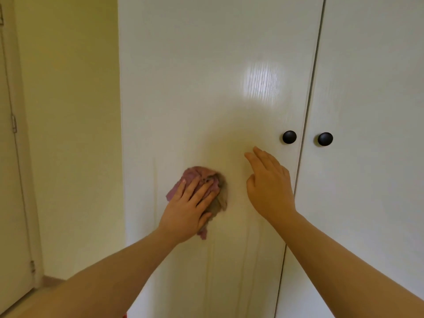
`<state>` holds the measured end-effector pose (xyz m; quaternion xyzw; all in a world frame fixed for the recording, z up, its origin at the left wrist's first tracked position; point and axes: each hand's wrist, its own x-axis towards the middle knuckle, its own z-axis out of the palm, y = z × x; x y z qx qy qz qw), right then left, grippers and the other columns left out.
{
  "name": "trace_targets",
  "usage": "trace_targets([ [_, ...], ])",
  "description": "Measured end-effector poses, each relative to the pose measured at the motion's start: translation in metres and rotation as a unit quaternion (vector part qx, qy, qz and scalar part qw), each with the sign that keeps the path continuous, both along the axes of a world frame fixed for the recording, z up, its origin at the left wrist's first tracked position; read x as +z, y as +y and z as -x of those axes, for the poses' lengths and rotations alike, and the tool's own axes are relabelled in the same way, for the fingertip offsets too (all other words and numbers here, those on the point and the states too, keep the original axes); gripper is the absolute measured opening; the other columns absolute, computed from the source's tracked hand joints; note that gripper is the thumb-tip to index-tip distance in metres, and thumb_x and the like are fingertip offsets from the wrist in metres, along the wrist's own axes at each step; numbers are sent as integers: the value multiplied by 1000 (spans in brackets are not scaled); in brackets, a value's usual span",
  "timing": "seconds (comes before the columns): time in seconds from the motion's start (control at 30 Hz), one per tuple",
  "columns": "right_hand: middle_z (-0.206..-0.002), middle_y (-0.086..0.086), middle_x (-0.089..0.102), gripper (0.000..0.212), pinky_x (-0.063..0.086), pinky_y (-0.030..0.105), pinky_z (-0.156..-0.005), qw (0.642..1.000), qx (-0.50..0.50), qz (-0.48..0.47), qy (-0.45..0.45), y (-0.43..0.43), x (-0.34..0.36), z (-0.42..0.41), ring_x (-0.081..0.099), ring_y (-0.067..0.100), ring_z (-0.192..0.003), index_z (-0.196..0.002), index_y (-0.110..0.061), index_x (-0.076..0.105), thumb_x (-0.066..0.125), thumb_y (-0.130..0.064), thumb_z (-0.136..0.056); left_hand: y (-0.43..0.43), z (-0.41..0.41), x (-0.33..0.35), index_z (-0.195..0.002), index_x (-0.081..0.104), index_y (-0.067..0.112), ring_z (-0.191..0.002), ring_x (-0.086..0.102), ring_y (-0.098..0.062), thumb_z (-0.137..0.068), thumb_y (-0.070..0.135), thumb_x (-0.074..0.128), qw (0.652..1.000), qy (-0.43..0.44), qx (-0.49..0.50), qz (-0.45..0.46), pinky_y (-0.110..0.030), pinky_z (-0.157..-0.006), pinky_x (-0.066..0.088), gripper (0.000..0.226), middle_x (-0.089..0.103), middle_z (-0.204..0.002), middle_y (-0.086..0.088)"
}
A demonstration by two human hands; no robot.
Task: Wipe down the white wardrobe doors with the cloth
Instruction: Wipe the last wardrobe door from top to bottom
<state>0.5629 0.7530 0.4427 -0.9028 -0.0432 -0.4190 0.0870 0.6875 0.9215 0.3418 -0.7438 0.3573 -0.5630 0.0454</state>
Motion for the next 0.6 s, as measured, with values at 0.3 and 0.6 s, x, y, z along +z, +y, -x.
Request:
trace_targets([
  [0.3, -145, 10, 38, 52, 27, 43, -106, 998, -2, 14, -53, 49, -6, -37, 30, 29, -137, -134, -11, 48, 39, -9, -83, 60, -35, 5, -152, 7, 10, -144, -1, -35, -100, 41, 19, 980, 48, 39, 187, -42, -117, -3, 62, 1, -158, -13],
  [0.6, -137, 17, 48, 49, 29, 47, -101, 989, -26, 30, -140, 79, 7, -65, 40, 39, -129, -126, -5, 55, 46, -7, -77, 81, -46, 47, -145, 23, 8, -140, 13, -36, -92, 37, 35, 985, 37, 29, 168, -43, -115, 2, 62, 32, -148, -21],
])
